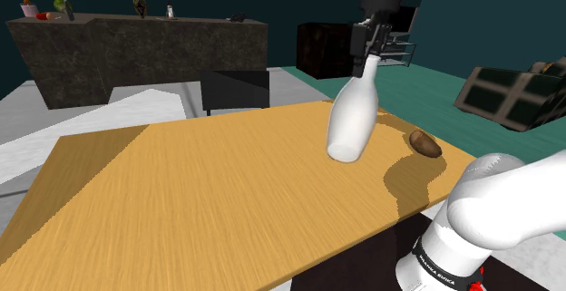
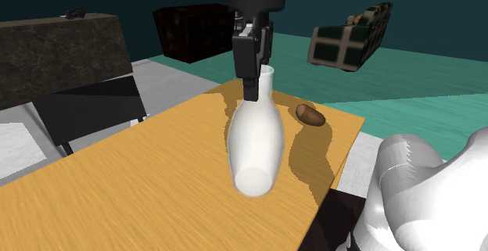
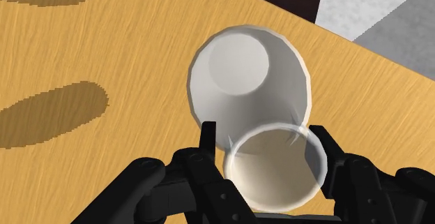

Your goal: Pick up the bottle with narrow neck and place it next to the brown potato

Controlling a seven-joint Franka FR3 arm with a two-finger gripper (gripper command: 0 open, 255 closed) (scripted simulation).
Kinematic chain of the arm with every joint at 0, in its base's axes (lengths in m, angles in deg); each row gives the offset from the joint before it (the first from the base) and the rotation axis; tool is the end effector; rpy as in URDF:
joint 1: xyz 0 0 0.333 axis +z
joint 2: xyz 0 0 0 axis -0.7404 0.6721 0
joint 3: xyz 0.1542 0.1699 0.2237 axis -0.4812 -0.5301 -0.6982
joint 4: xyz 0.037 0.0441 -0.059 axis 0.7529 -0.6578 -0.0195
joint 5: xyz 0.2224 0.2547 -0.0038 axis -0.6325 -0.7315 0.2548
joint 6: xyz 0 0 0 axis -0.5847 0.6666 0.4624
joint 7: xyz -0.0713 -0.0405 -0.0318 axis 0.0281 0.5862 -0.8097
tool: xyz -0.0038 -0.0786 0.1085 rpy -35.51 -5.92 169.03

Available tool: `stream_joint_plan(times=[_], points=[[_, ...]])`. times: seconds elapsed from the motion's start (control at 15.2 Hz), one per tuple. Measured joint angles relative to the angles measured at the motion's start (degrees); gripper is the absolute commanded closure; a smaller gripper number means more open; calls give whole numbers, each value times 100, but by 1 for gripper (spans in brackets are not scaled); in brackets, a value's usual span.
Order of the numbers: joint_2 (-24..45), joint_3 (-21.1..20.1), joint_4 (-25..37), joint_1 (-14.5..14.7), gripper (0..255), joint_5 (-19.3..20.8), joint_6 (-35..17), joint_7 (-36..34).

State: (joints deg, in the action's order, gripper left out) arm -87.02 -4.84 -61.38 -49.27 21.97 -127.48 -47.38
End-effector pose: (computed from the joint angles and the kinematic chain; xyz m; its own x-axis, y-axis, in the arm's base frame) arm 0.2411 0.0504 0.6336 0.9958 0.0890 -0.0190 0.0887 -0.9959 -0.0200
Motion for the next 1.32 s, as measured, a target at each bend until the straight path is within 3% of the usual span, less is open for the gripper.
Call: stream_joint_plan(times=[0.99,1.32], points=[[672,20,1721,-32,255,45,1049,-76],[583,483,1473,-117,255,337,918,494]])
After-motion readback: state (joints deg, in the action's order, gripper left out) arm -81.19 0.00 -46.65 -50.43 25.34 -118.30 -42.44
